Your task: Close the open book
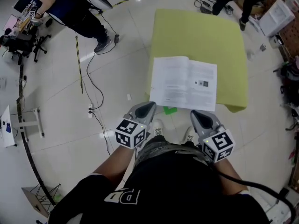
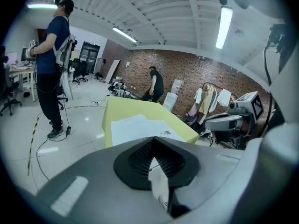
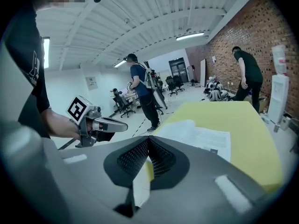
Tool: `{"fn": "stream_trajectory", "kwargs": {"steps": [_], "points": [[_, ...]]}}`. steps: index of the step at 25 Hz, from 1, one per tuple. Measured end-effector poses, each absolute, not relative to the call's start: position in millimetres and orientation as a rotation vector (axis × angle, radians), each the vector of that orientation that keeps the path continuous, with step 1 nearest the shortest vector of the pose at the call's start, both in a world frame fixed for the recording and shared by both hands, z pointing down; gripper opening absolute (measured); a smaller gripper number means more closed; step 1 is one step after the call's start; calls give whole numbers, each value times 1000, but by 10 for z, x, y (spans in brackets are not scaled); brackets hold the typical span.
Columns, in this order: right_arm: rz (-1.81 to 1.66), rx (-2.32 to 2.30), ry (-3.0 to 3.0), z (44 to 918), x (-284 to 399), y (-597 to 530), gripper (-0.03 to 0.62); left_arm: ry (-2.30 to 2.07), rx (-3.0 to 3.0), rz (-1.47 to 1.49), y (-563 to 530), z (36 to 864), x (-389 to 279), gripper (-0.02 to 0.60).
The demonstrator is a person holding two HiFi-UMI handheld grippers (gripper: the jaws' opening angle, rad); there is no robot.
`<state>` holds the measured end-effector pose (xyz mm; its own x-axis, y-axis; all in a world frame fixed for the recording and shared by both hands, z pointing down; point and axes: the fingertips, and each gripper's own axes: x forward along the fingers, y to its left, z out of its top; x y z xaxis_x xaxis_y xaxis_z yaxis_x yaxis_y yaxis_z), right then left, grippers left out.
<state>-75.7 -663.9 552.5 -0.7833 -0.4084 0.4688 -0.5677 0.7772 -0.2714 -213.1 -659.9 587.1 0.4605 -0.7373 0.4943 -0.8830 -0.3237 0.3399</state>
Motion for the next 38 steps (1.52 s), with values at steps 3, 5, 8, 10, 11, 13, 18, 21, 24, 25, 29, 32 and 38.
{"fn": "stream_trajectory", "kwargs": {"steps": [3, 5, 8, 10, 11, 13, 18, 21, 24, 25, 29, 32, 38], "points": [[558, 721, -2562, 5601, -979, -6593, 8, -1304, 2114, 356, -6576, 6115, -2296, 8], [554, 721, -2551, 5646, -1111, -6600, 8, -1279, 2095, 367, -6583, 6274, -2401, 8], [587, 733, -2521, 5708, -1260, -6591, 8, -1251, 2043, 349, -6585, 6522, -2528, 8], [566, 720, -2501, 5783, -1327, -6584, 8, -1244, 2010, 321, -6594, 6671, -2609, 8], [548, 708, -2491, 5838, -1359, -6578, 8, -1241, 2001, 315, -6611, 6738, -2653, 8], [526, 685, -2473, 5932, -1436, -6561, 8, -1229, 1989, 311, -6640, 6868, -2717, 8], [499, 642, -2445, 6043, -1611, -6527, 8, -1151, 1925, 207, -6706, 7093, -2731, 34], [507, 618, -2432, 6128, -1679, -6506, 8, -1122, 1858, 114, -6755, 7186, -2753, 54], [514, 607, -2427, 6166, -1723, -6490, 8, -1082, 1803, 76, -6741, 7291, -2743, 71], [513, 604, -2427, 6171, -1733, -6489, 8, -1059, 1783, 62, -6730, 7326, -2728, 86], [506, 594, -2418, 6207, -1732, -6486, 8, -999, 1706, 5, -6709, 7430, -2684, 106], [510, 601, -2414, 6222, -1703, -6488, 8, -976, 1678, -23, -6704, 7468, -2636, 106], [535, 606, -2407, 6211, -1592, -6472, 8, -952, 1597, -116, -6696, 7524, -2554, 100]]}}
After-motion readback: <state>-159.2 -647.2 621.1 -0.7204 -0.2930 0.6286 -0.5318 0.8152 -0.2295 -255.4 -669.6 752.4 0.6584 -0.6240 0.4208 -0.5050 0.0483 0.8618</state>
